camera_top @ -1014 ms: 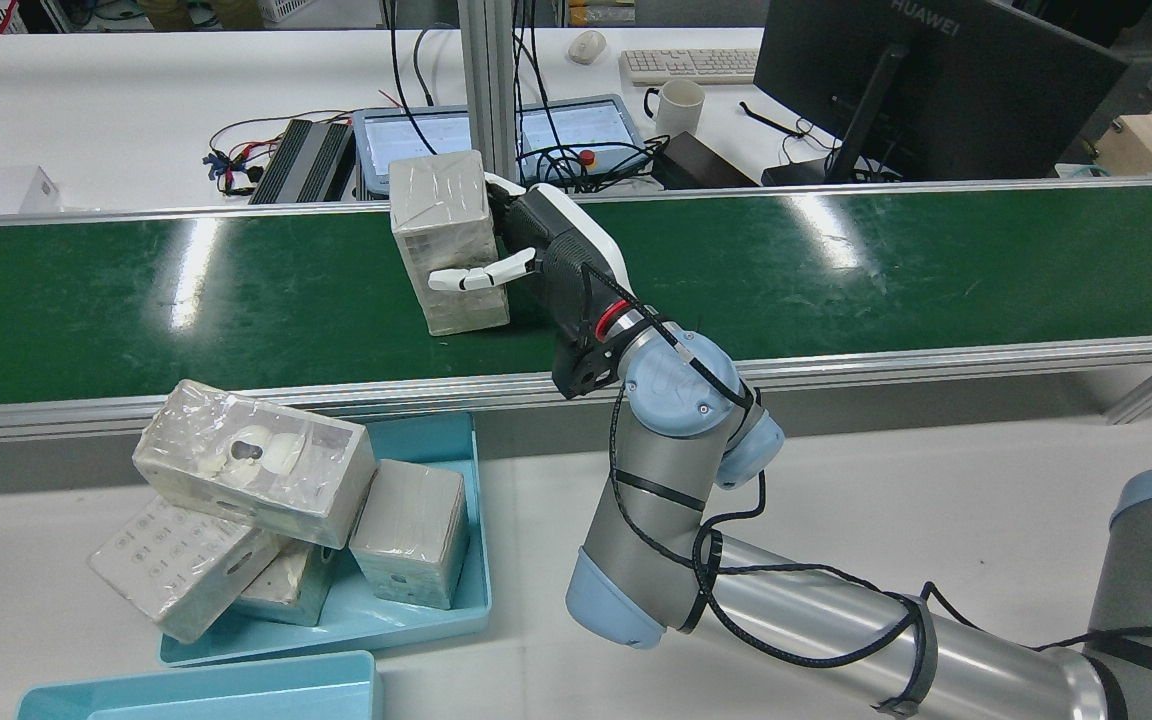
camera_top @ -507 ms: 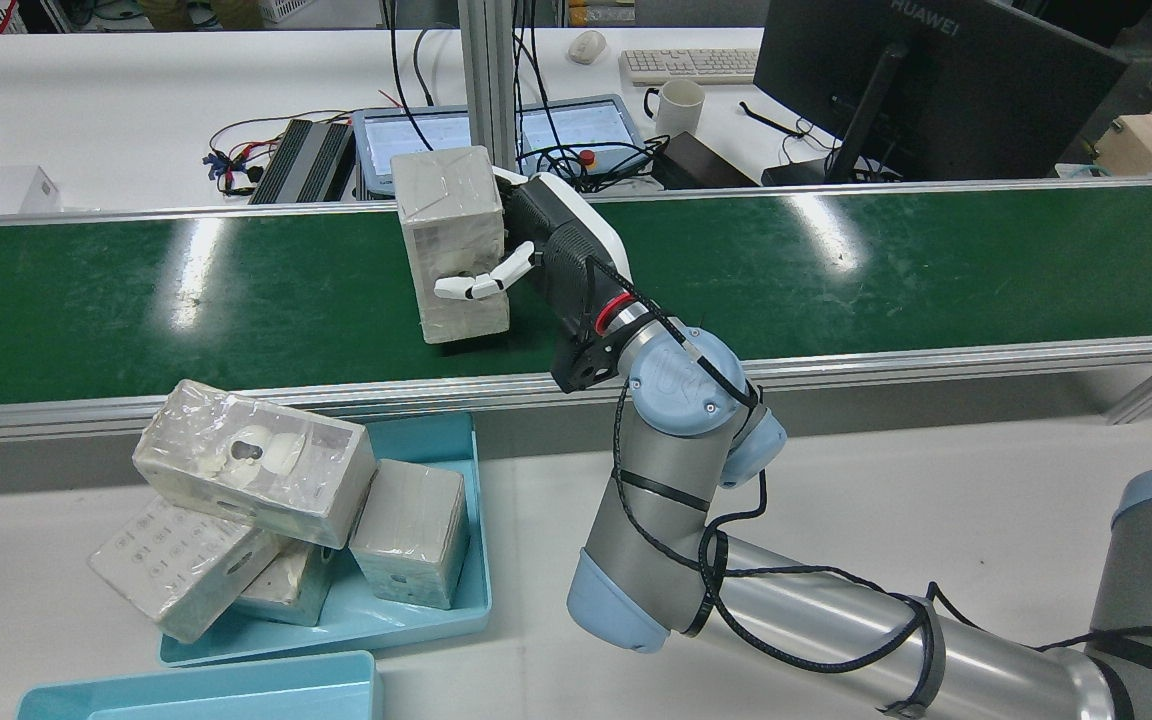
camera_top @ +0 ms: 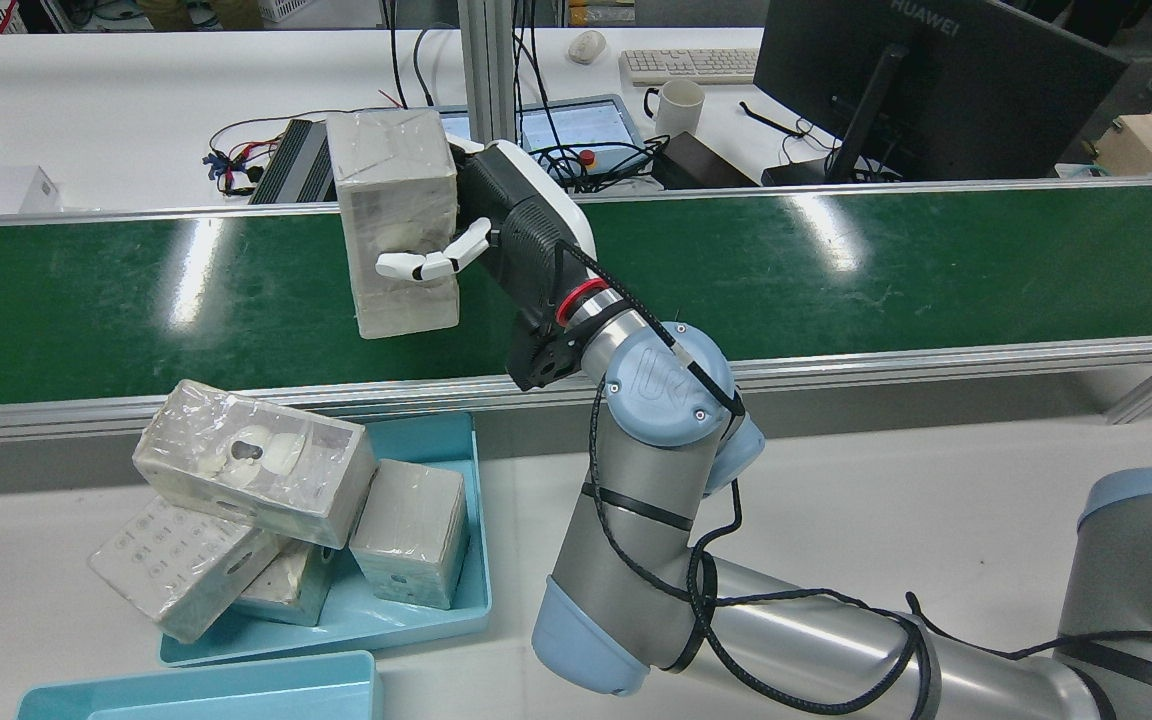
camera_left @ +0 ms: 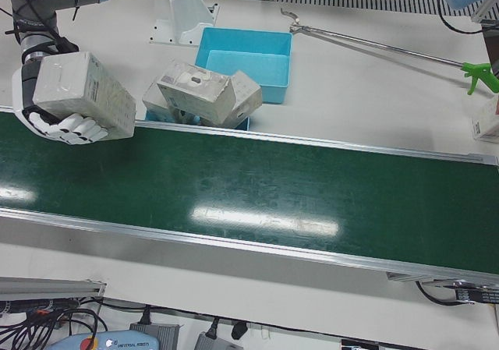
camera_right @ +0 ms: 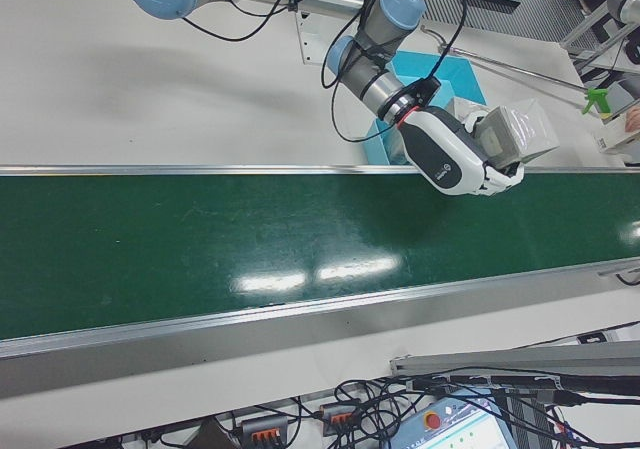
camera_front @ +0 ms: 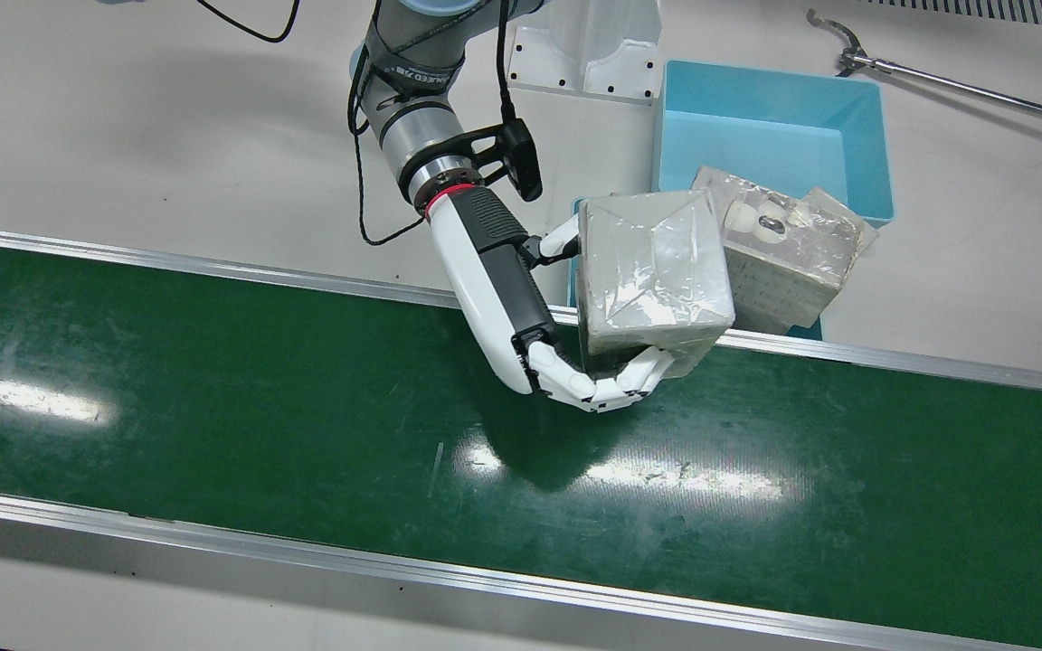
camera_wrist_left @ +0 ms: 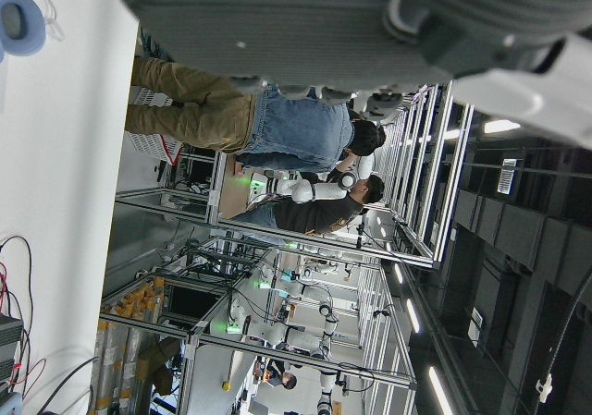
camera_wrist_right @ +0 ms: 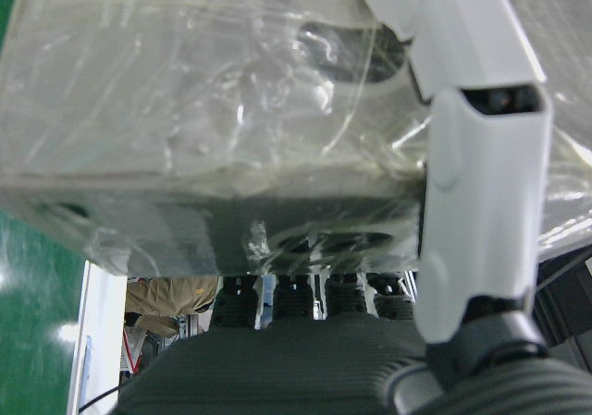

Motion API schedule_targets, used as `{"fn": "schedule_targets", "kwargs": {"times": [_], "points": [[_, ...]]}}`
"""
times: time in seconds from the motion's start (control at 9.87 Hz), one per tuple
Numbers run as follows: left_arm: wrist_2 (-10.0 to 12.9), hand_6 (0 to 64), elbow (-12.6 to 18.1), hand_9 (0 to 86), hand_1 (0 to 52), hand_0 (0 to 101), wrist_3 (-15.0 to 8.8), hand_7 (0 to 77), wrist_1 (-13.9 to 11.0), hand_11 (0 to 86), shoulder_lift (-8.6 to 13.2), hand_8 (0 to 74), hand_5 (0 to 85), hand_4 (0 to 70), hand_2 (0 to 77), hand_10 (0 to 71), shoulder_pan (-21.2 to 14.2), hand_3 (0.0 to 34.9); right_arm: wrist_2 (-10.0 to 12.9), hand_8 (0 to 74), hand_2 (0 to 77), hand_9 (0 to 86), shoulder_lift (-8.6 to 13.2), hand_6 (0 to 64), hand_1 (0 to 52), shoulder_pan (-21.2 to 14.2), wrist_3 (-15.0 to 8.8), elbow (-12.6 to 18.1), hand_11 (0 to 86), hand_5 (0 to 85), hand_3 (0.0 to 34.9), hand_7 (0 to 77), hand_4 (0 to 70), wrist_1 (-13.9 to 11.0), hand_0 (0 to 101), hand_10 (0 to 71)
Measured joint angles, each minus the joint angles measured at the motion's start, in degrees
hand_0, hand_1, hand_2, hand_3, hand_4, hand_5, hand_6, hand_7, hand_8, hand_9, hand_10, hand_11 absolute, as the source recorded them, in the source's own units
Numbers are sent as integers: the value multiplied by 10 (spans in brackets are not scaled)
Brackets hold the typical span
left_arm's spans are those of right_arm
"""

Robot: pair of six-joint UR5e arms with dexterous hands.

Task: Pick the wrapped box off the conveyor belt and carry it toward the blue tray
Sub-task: 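Lift the held box off the belt and carry it over the blue tray, then open the right hand, release the box onto the tray stack, withdraw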

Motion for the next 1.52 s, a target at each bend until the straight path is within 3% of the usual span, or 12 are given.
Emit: {"fn": "schedule_targets", "kwargs": {"times": [0.1, 0.2, 0.3, 0.41, 0.61, 0.71, 0.81, 1.01, 1.22, 1.42, 1.52], "points": [[0, 5, 0, 5, 0, 0, 0, 5, 0, 5, 0, 5, 11, 0, 5, 0, 0, 0, 8, 409, 365, 404, 10, 289, 71, -15, -12, 1, 327, 469, 0, 371, 229, -1, 494, 425], [0, 5, 0, 5, 0, 0, 0, 5, 0, 5, 0, 5, 11, 5, 11, 5, 0, 0, 19, 431, 365, 404, 20, 360, 71, -32, -24, 2, 349, 475, 0, 360, 240, -2, 492, 425], [0, 5, 0, 5, 0, 0, 0, 5, 0, 5, 0, 5, 11, 5, 11, 5, 0, 0, 27, 431, 365, 404, 29, 360, 71, -47, -38, 2, 349, 475, 0, 360, 240, -1, 492, 425], [0, 5, 0, 0, 0, 0, 0, 5, 0, 5, 0, 5, 11, 5, 5, 5, 0, 0, 32, 436, 393, 404, 38, 376, 27, -61, -53, 1, 371, 480, 1, 360, 256, 0, 492, 425], [0, 5, 0, 0, 0, 0, 0, 5, 0, 5, 0, 5, 11, 5, 5, 0, 0, 0, 40, 436, 393, 404, 48, 387, 27, -81, -72, 0, 398, 485, 1, 365, 256, 2, 492, 425], [0, 5, 0, 5, 0, 0, 0, 5, 0, 5, 0, 5, 11, 0, 5, 5, 0, 0, 45, 502, 393, 393, 51, 404, 27, -91, -78, -1, 436, 502, 1, 371, 262, 2, 496, 420], [0, 5, 0, 5, 0, 0, 0, 5, 0, 5, 0, 5, 11, 0, 5, 5, 0, 0, 49, 513, 393, 469, 53, 431, 27, -100, -85, -1, 545, 584, 0, 415, 273, 3, 494, 420], [0, 0, 0, 0, 0, 0, 0, 5, 0, 5, 0, 5, 11, 5, 11, 5, 0, 0, 54, 480, 376, 627, 61, 442, 11, -112, -95, -1, 605, 665, 0, 431, 256, 3, 490, 420], [0, 5, 0, 0, 0, 0, 0, 5, 0, 5, 0, 5, 11, 5, 11, 5, 0, 0, 58, 469, 382, 682, 61, 442, 5, -117, -99, 1, 556, 682, 0, 436, 256, 3, 490, 409], [0, 5, 0, 0, 0, 0, 0, 5, 0, 5, 0, 5, 11, 5, 11, 0, 0, 0, 61, 436, 382, 649, 53, 442, 5, -120, -99, 4, 404, 731, 0, 436, 224, 3, 490, 240], [0, 5, 0, 0, 0, 0, 0, 5, 0, 5, 0, 11, 11, 0, 11, 5, 0, 0, 62, 376, 382, 496, 49, 442, 5, -120, -99, 8, 316, 698, 0, 436, 202, 3, 490, 125]]}}
